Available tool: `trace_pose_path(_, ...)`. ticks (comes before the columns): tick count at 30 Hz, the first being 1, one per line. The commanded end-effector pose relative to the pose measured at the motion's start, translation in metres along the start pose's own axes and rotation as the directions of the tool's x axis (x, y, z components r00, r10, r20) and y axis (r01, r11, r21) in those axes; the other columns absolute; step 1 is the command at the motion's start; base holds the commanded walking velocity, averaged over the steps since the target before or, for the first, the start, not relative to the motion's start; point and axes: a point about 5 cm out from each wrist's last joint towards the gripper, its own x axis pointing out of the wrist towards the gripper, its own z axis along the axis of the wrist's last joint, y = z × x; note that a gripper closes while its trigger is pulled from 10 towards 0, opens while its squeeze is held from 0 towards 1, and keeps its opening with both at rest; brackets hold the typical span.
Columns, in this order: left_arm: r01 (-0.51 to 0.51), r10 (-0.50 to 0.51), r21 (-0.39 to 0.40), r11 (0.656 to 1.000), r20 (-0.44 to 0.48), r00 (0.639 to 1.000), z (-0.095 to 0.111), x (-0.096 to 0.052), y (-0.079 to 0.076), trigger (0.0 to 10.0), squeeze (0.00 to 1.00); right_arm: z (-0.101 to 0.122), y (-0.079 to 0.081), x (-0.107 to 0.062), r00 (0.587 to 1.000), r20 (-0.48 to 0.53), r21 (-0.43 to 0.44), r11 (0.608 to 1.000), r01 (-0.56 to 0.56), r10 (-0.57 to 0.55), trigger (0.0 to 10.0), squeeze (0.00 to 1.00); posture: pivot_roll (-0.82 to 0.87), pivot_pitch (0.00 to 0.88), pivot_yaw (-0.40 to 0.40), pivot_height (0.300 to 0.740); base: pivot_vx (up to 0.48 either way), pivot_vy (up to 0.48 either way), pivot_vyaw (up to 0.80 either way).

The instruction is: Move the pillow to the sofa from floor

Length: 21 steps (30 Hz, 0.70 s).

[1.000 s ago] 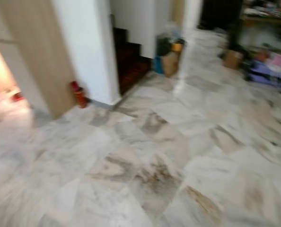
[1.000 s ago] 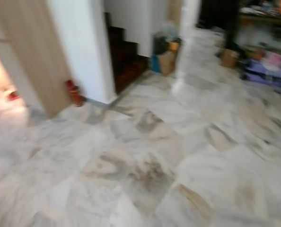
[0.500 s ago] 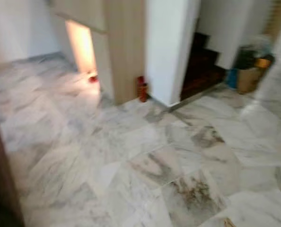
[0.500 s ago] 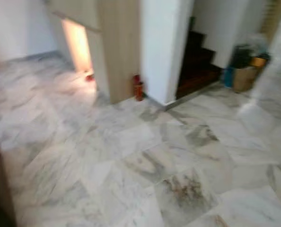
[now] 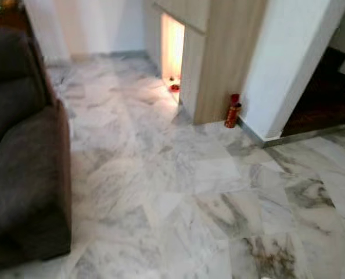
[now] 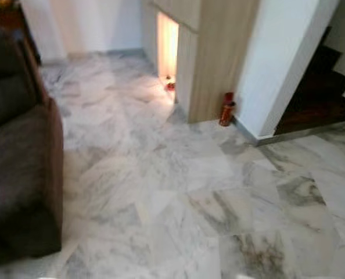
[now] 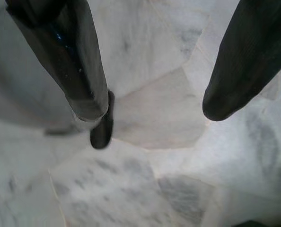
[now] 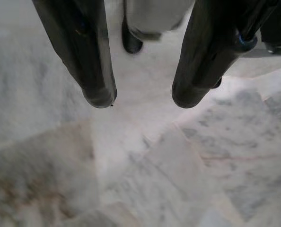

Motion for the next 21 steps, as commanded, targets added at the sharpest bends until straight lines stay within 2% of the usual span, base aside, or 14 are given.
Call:
trace_pose_path(1, 0.003, -0.003, -0.007, 1.0, -0.028, 1.0, -0.0089, -0.0015, -0.0013, 10.0, 0.0, -0.0065, -0.0064, -0.002, 1.0, -0.02, 0.006, 1.0, 0.021, -0.021, 10.0, 0.0, 0.05, 0.062, -0.017, 0.74, 0.0, 0.0, 0.8)
trace_pose_path(21, -0.006, 0.006, -0.009, 1.0, -0.036, 0.999, -0.0125, -0.0031, 0.0025, 10.0, 0.0, -0.0072, -0.0037, -0.0017, 1.0, -0.022, -0.002, 1.0, 0.013, -0.013, 10.0, 0.0, 0.05, 0.078, -0.015, 0.74, 0.0, 0.0, 0.8)
